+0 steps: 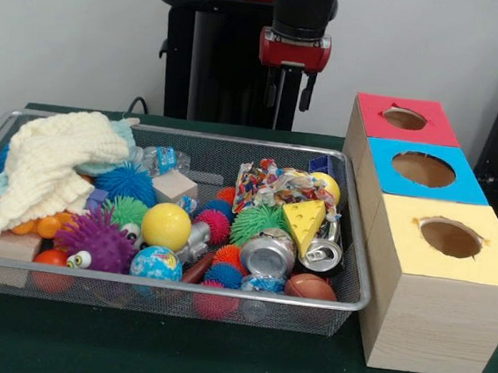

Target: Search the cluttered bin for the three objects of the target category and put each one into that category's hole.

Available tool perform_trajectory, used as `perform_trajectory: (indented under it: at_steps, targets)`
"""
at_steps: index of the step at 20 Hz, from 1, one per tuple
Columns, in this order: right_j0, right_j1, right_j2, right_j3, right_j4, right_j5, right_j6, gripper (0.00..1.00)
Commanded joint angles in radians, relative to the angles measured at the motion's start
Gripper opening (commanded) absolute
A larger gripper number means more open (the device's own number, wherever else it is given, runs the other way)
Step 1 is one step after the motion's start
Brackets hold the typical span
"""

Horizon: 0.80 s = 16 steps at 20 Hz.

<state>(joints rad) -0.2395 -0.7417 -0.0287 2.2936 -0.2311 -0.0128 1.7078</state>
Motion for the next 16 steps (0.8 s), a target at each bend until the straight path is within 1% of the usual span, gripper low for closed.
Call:
perform_trajectory:
  at_steps: [1,9,16]
  targets:
    - [0.024,0.092,0.007,-0.17,0.087,-0.048,0.194,1.0]
    - [0.013,0.197,0.012,-0.189,0.069,-0.185,0.203,1.0]
    - [0.021,0.259,0.013,-0.207,0.079,-0.255,0.2,1.0]
